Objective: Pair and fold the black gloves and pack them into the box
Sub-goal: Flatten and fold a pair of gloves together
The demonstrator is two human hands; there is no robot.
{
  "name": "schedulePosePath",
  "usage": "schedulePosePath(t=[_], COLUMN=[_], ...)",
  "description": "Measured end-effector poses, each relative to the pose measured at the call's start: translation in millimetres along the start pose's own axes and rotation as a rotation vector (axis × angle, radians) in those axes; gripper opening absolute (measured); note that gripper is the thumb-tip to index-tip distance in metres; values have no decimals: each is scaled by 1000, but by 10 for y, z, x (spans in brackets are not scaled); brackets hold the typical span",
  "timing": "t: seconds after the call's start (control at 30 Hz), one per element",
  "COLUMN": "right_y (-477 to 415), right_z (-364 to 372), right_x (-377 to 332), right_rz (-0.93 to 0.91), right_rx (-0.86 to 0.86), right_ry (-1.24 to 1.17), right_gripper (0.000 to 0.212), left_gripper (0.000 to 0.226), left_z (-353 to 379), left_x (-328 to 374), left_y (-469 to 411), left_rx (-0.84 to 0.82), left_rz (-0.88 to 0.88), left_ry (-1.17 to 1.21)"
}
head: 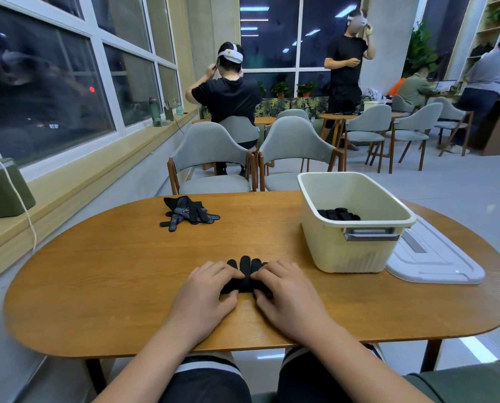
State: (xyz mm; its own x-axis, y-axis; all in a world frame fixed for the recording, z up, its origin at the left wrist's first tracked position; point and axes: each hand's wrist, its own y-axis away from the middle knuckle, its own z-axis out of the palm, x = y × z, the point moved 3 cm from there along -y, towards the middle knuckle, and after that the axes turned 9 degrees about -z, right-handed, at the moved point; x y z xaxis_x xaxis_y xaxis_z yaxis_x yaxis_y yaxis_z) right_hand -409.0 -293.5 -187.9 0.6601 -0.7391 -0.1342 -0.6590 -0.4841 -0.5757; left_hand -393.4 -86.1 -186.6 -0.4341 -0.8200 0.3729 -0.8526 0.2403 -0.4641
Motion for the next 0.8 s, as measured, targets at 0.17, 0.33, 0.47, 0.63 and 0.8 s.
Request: schedulePosePath(t=[0.17, 0.33, 0.47, 0.63, 0.8], right_y=[19, 32, 40, 30, 29], right_z=[-64, -107, -40, -6, 0], right_x=[-71, -135, -83, -38, -11], right_rz=[-47, -179, -150, -73, -21], right_rx=[64, 114, 114, 74, 56], right_ry=[-29, 6, 21, 36, 57], right_gripper=[25, 11, 14, 17, 23], left_gripper=[29, 25, 28, 31, 21], left_z=[-15, -4, 36, 61, 4], left_x=[52, 32, -18, -29, 9], left_y=[21, 14, 8, 7, 22], left_rx=[-18, -19, 3, 22, 68], left_rz=[5, -7, -31, -44, -4], left_ry=[6, 9, 12, -24, -19])
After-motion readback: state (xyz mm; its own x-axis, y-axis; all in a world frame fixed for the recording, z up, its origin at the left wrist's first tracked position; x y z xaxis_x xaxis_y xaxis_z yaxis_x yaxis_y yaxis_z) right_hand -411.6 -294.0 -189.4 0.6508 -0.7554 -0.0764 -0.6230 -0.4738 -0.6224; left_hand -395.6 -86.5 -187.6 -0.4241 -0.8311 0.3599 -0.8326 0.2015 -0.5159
